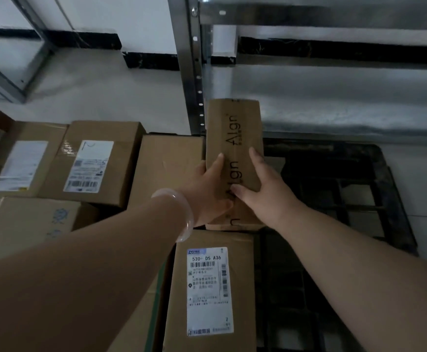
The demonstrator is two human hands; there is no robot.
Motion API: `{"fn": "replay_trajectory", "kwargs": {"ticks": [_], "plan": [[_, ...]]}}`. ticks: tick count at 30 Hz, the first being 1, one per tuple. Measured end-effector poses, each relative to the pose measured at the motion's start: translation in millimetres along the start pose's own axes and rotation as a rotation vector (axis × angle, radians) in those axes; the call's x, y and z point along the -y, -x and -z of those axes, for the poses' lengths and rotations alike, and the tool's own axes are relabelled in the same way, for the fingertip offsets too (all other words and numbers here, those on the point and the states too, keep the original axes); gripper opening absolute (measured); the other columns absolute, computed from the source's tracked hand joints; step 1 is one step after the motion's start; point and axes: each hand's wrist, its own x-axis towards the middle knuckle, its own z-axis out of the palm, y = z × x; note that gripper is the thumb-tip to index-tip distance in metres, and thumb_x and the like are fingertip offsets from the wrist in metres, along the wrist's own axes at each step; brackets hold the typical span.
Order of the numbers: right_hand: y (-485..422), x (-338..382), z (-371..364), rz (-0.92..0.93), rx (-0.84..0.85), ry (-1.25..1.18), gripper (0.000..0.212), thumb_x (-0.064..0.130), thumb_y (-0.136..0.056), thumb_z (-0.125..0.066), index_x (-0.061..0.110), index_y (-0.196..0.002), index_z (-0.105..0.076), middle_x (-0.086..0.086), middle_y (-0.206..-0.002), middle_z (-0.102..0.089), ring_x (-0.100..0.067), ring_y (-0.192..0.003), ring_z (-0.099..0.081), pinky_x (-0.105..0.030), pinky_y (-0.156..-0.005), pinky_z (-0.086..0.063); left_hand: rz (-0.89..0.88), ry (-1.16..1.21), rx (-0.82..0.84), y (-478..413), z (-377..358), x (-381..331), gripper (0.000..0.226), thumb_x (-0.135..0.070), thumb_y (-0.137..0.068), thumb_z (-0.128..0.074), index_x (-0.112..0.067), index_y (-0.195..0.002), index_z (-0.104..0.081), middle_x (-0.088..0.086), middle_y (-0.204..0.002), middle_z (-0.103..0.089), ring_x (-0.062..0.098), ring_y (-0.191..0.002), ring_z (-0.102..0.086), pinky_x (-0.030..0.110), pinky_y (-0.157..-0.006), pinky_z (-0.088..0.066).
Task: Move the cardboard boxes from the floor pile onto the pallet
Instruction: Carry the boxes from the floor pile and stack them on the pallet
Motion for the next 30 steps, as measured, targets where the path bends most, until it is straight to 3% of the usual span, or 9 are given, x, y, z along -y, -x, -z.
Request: {"fn": "replay_trajectory", "kwargs": {"ticks": [3, 6, 11, 14, 20, 25, 30], "plan": [[-1.6, -19.1, -15.4, -0.071, 0.028, 0.006, 0.085, 0.044, -0.092, -0.064, 0.052, -0.153, -0.004, 0.007, -0.161, -0.020, -0.020, -0.142, -0.033, -0.041, -0.112, -0.035, 0.046, -0.090, 0.072, 0.1, -18.7, 12.0, 0.103, -0.042, -0.087, -0.068, -0.036, -0.154, 0.011, 0.003, -0.164, 0.005, 0.028, -0.148, -0.016, 0.042, -0.116, -0.027], [-6.5, -26.7, -25.1, -0.112, 0.102, 0.048, 0.088, 0.045, -0.093, -0.062, 0.051, -0.153, 0.002, 0.009, -0.163, -0.014, -0.020, -0.142, -0.031, -0.041, -0.110, -0.036, 0.088, -0.227, 0.076, -1.0, -29.6, 24.0, 0.103, -0.052, -0.085, -0.065, -0.038, -0.153, 0.011, 0.004, -0.164, 0.004, 0.031, -0.148, -0.016, 0.048, -0.117, -0.025], [-12.3, -30.1, -38.6, -0.190, 0.156, 0.156, 0.101, 0.048, -0.090, -0.064, 0.055, -0.146, 0.020, 0.008, -0.164, 0.001, -0.025, -0.145, -0.024, -0.044, -0.110, -0.033, 0.082, -0.422, 0.011, -2.0, -38.8, 38.8, 0.094, -0.055, -0.087, -0.060, -0.043, -0.152, 0.007, -0.002, -0.164, 0.007, 0.028, -0.150, -0.002, 0.050, -0.117, -0.010], [-12.6, -29.4, -38.4, -0.192, 0.153, 0.209, 0.101, 0.052, -0.089, -0.064, 0.055, -0.146, 0.020, 0.009, -0.164, 0.004, -0.025, -0.147, -0.022, -0.044, -0.111, -0.031, 0.091, -0.424, -0.010, 2.8, -36.6, 40.8, 0.091, -0.058, -0.087, -0.058, -0.047, -0.151, 0.006, -0.009, -0.163, 0.007, 0.025, -0.150, 0.006, 0.051, -0.117, -0.006], [23.7, -10.6, -19.2, -0.039, 0.085, 0.437, 0.091, 0.062, -0.087, -0.059, 0.054, -0.150, 0.005, 0.014, -0.164, 0.010, -0.021, -0.152, 0.003, -0.047, -0.121, -0.010, 0.041, -0.403, -0.057, 41.4, -10.2, 48.9, 0.086, -0.065, -0.088, -0.050, -0.050, -0.150, 0.008, -0.013, -0.162, 0.015, 0.018, -0.150, 0.008, 0.047, -0.119, -0.004], [82.2, 38.1, 7.6, 0.141, 0.189, 0.731, 0.100, 0.073, -0.082, -0.055, 0.049, -0.150, 0.013, 0.009, -0.163, 0.019, -0.016, -0.149, 0.018, -0.042, -0.118, 0.010, 0.063, -0.372, -0.166, 99.6, 24.2, 43.7, 0.087, -0.071, -0.086, -0.046, -0.051, -0.147, 0.013, -0.015, -0.161, 0.019, 0.017, -0.150, 0.007, 0.044, -0.119, -0.003], [148.7, 133.5, 38.6, 0.298, 0.270, 0.855, 0.106, 0.079, -0.077, -0.054, 0.048, -0.149, 0.018, 0.007, -0.161, 0.025, -0.016, -0.147, 0.026, -0.045, -0.119, 0.016, 0.053, -0.357, -0.276, 189.6, 84.2, 11.0, 0.093, -0.075, -0.083, -0.045, -0.053, -0.144, 0.022, -0.013, -0.161, 0.019, 0.016, -0.150, 0.009, 0.042, -0.118, 0.003]]}}
